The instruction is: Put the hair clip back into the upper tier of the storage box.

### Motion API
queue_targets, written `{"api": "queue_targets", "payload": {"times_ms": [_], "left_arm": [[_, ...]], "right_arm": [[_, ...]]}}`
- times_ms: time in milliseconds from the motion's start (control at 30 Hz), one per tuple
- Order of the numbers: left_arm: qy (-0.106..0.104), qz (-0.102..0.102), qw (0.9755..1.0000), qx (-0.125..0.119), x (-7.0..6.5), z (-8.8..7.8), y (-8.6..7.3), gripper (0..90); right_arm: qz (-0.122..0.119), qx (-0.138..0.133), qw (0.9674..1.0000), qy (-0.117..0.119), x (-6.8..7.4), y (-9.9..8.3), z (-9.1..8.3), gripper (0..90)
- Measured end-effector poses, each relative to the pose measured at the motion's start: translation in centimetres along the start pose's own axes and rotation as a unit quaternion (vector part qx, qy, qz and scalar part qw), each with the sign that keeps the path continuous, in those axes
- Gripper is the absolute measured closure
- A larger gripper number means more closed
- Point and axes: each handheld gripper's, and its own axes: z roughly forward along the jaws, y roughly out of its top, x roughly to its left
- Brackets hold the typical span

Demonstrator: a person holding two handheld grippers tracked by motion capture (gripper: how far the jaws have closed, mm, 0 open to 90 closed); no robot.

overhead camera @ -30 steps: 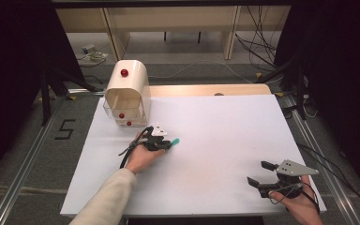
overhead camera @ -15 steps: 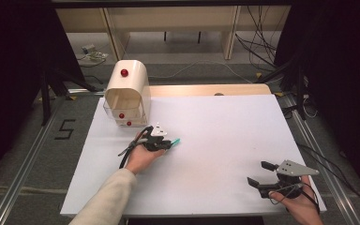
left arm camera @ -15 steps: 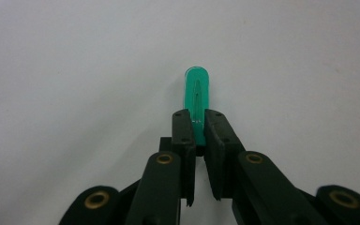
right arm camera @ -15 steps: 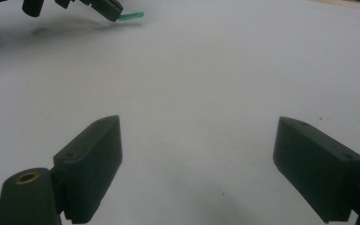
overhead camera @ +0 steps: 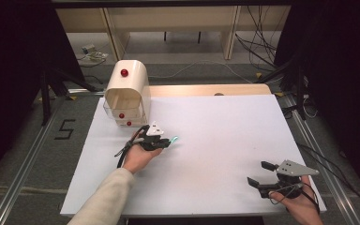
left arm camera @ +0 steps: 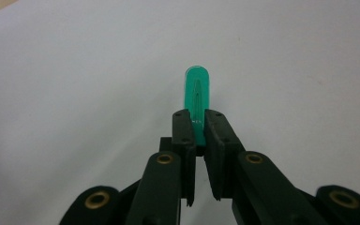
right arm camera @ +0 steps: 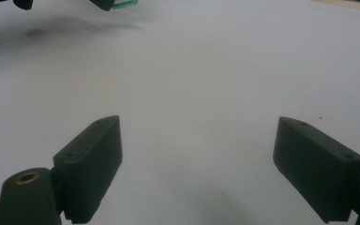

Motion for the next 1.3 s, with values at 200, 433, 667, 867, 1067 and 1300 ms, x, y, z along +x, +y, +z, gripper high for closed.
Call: {"api": "queue_targets", "payload": {"times_ms": [200,433,667,867,1067,1300], "left_arm": [[0.004,0.001,1.0,-0.007,0.1,-0.7,0.1,83.0],[0.01,0.002,0.9999,-0.01,0.2,-1.4,0.4,83.0],[0.02,-0.001,0.9997,-0.01,0.4,-2.0,0.5,83.0],[0.027,0.003,0.9996,-0.007,0.5,-2.5,0.6,83.1],[0.035,0.004,0.9993,-0.011,0.7,-3.0,0.9,83.0],[0.037,0.007,0.9992,-0.013,0.6,-3.4,1.0,83.1]], "right_arm": [[0.0,0.001,1.0,0.0,0.0,0.0,0.0,16.8],[0.0,0.001,1.0,0.0,0.0,0.0,0.0,16.8],[0.002,0.0,1.0,-0.001,0.0,0.0,0.0,16.8],[0.0,0.0,1.0,-0.001,0.0,0.0,0.0,16.8],[0.0,0.0,1.0,-0.001,0.0,0.0,0.0,16.8],[0.0,0.0,1.0,-0.001,0.0,0.0,0.0,16.8]]}}
